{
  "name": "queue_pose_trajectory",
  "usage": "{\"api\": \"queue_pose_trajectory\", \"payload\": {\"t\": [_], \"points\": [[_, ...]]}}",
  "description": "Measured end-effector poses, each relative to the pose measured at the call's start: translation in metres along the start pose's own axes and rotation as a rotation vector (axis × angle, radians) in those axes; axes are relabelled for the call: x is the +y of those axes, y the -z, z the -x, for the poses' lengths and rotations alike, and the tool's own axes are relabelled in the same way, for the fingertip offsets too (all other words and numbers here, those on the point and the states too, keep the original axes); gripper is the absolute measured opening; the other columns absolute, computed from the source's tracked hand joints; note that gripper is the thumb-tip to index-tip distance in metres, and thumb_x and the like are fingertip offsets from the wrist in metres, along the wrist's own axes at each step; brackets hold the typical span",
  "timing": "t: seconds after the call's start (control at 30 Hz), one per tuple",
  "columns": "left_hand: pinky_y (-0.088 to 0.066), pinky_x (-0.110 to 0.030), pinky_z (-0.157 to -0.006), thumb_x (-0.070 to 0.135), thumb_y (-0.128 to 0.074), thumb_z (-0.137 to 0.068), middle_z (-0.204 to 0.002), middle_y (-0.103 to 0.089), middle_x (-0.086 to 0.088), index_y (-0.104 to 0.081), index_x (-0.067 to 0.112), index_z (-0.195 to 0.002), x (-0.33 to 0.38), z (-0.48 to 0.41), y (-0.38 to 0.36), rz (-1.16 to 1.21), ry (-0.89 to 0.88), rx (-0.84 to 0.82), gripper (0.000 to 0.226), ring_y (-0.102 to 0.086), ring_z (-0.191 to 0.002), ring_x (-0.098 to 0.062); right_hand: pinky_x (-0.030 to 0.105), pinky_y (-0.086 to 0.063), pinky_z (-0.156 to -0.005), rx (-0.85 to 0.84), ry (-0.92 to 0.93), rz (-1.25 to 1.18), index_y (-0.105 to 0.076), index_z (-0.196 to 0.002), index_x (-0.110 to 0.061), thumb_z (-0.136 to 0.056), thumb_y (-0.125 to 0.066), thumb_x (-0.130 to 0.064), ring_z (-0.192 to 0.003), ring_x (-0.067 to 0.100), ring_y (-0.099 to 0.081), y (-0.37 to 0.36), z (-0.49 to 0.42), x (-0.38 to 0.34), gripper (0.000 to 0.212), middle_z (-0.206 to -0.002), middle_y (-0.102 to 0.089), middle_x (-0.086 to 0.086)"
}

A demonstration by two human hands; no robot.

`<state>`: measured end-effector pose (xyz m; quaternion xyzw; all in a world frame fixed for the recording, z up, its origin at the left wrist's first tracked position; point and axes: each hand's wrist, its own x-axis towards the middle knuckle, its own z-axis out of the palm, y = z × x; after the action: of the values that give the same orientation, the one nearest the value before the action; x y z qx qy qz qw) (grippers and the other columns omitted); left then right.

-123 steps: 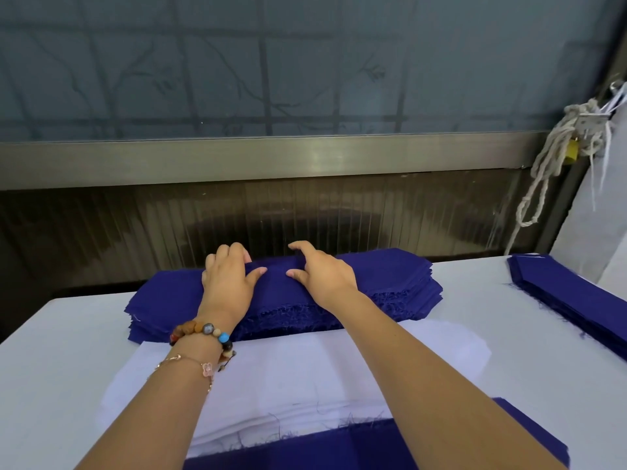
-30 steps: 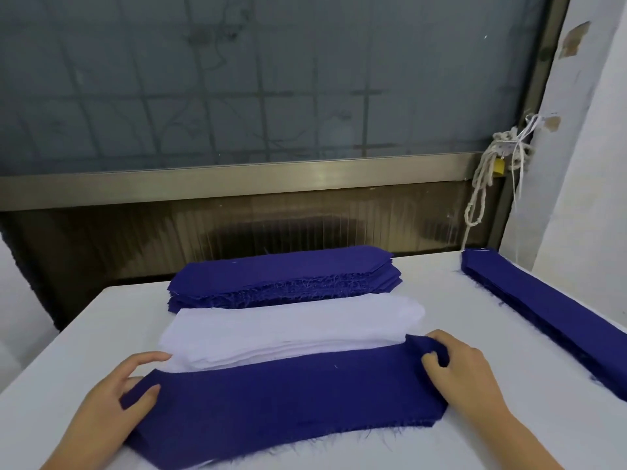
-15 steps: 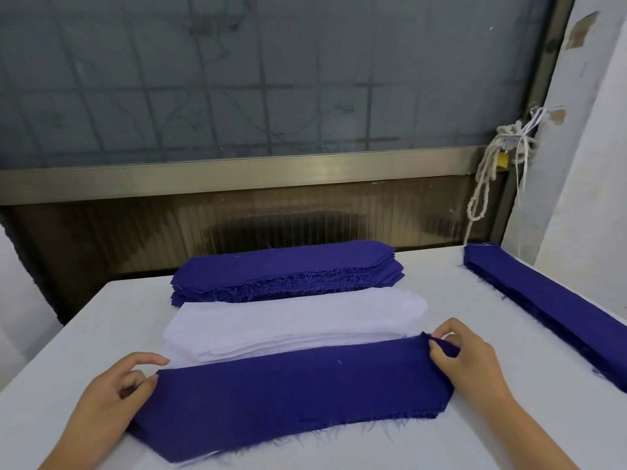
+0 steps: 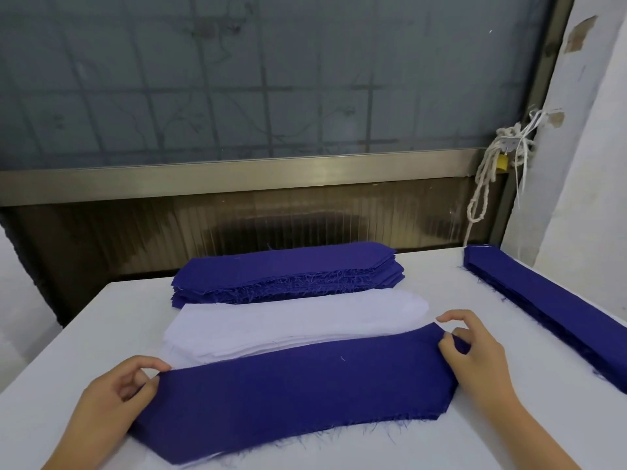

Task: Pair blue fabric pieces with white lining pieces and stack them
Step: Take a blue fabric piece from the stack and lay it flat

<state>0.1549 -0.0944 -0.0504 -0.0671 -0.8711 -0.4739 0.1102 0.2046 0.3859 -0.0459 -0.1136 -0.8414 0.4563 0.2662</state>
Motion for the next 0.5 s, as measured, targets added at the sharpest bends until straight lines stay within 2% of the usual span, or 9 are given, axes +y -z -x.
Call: {"api": "queue_pose_trajectory", "payload": {"t": [0.1,0.17,0.3,0.5], "points": [[-0.035,-0.007,-0.051,-0.004,-0.070,-0.082,-0.056,-0.051,-0.002,-0.071,0.034,-0.084,0.0000,0.0002,-0.0002,-0.024,0.013,-0.006,0.038,-0.044,-0.047,-0.007,0.018,-0.040,-0.054,-0.061,-0.017,0.082,-0.053,-0.100,-0.032,-0.088,-0.059,-0.002,-0.060,0.023,-0.049,-0.0001,0.0003,0.0012,0.033,-0.060,-0.053,0.011],[-0.032,-0.007,-0.050,-0.002,-0.074,-0.079,-0.061,-0.051,0.001,-0.071,0.034,-0.084,0.0017,0.0004,-0.0005,-0.047,0.003,0.002,0.037,-0.037,-0.044,-0.006,0.023,-0.041,-0.057,-0.116,-0.005,0.178,-0.053,-0.102,-0.032,-0.085,-0.060,-0.001,-0.058,0.019,-0.048,-0.0010,0.0013,0.0005,0.036,-0.057,-0.047,0.001],[-0.036,-0.012,-0.049,-0.004,-0.074,-0.078,-0.078,-0.056,0.005,-0.072,0.036,-0.083,0.0059,0.0014,-0.0020,-0.034,-0.041,0.043,0.041,-0.038,-0.040,-0.016,0.027,-0.041,-0.057,-0.113,0.027,0.231,-0.054,-0.098,-0.034,-0.088,-0.060,-0.010,-0.054,0.016,-0.045,-0.0013,0.0036,-0.0009,0.026,-0.050,-0.041,-0.008],[-0.036,-0.012,-0.049,-0.017,-0.062,-0.081,-0.087,-0.059,0.008,-0.072,0.035,-0.085,0.0021,-0.0009,-0.0030,-0.006,-0.082,0.026,0.053,-0.042,-0.049,-0.030,0.028,-0.038,-0.055,-0.067,-0.034,0.212,-0.056,-0.094,-0.032,-0.084,-0.055,0.002,-0.050,0.018,-0.039,0.0001,0.0023,0.0000,0.035,-0.043,-0.040,-0.005]]}}
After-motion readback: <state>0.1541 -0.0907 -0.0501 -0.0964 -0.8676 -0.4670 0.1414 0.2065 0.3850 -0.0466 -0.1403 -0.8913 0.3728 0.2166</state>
